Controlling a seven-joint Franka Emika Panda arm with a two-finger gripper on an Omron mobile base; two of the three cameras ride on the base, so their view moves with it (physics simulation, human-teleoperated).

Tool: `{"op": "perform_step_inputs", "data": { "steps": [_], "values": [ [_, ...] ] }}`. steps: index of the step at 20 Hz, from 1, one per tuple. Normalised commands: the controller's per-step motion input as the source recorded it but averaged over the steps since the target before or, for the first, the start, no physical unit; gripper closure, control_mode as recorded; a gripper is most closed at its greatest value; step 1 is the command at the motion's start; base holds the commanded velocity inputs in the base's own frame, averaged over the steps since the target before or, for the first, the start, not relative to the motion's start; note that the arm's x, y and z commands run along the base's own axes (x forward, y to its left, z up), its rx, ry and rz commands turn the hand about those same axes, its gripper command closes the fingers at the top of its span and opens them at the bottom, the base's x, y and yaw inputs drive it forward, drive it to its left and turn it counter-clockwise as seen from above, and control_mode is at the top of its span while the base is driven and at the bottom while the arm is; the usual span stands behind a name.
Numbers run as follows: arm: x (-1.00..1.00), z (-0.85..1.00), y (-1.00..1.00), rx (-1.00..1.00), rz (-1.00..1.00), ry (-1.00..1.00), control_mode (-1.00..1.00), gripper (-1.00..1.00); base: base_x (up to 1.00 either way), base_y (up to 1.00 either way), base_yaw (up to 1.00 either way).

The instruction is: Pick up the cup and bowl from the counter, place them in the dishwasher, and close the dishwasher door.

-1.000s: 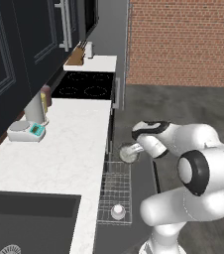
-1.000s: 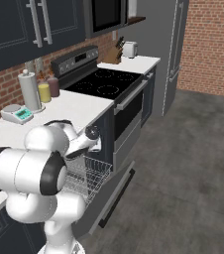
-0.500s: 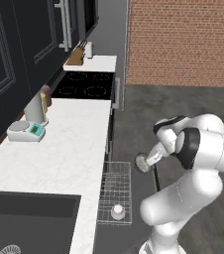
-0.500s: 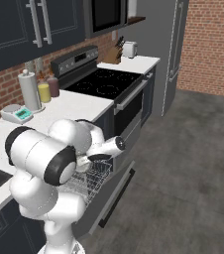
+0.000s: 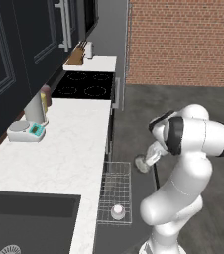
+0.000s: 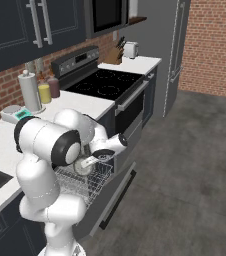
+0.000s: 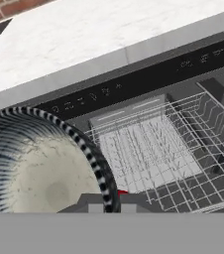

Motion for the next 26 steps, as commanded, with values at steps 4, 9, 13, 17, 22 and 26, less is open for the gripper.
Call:
{"op": "perform_step_inputs", "data": {
  "steps": [4, 9, 13, 17, 22, 26],
  "values": [
    [0.25, -0.63, 0.4, -0.03, 0.05, 0.01, -1.0, 1.0, 0.0, 0.0, 0.0],
    [0.31, -0.61, 0.3, -0.01, 0.03, 0.01, -1.0, 1.0, 0.0, 0.0, 0.0],
    [0.41, -0.61, 0.05, 0.0, 0.04, 0.0, -1.0, 1.0, 0.0, 0.0, 0.0],
    [0.4, -0.65, 0.12, 0.0, 0.04, 0.0, -1.0, 1.0, 0.0, 0.0, 0.0],
    [0.4, -0.49, 0.12, 0.0, 0.03, 0.0, -1.0, 1.0, 0.0, 0.0, 0.0],
    [0.41, -0.21, 0.01, 0.08, 0.01, 0.0, -1.0, 1.0, 0.0, 0.0, 0.0]
  ]
}}
